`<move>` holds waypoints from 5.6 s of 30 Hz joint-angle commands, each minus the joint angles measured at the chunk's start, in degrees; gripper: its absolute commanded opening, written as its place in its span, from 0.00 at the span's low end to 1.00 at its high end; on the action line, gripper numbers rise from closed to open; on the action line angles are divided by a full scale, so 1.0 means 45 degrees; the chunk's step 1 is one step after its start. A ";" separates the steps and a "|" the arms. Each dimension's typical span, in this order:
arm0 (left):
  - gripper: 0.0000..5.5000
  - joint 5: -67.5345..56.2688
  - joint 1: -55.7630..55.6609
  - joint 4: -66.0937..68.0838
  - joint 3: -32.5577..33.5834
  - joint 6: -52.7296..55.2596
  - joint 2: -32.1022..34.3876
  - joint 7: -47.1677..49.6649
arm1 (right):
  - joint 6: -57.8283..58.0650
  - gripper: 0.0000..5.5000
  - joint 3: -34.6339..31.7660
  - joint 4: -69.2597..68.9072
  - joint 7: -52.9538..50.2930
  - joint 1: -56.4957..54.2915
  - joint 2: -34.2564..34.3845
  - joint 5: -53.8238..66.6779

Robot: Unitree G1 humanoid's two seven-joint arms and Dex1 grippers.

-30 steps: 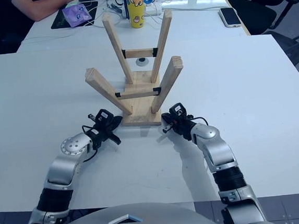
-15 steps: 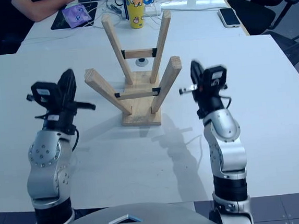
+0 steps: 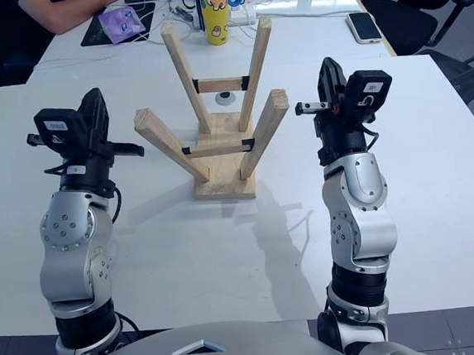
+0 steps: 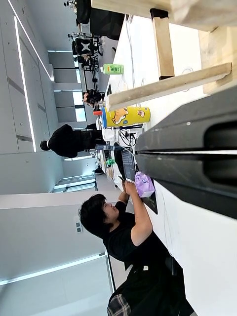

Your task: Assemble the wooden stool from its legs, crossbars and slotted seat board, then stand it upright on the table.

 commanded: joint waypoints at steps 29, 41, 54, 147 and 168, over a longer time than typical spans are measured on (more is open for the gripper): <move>0.00 0.1296 0.0152 0.0136 -0.1036 0.1031 0.0580 0.0148 | 0.3522 0.00 0.2134 0.0644 0.1235 0.1265 -0.1571 -0.0005; 0.00 -0.1236 0.2998 0.1182 -0.0518 0.2143 0.3608 -0.4634 | 0.2821 0.00 0.3076 0.3842 0.3517 0.1874 -0.2764 -0.0499; 0.00 -0.2723 0.0947 0.2239 -0.2830 0.1383 0.4471 -0.7835 | 0.3330 0.00 0.4491 0.4928 0.4725 0.1218 -0.3075 -0.1061; 0.00 -0.0646 -0.0568 0.8104 -0.4025 0.1650 0.3057 -0.5551 | 0.0428 0.00 -0.0474 0.6262 0.4463 -0.3806 -0.2704 1.2841; 0.00 -0.2115 0.0203 0.5106 -0.3442 0.0911 0.6786 -0.9937 | -0.0619 0.00 0.2587 0.8952 0.9487 -0.2612 -0.3224 0.4746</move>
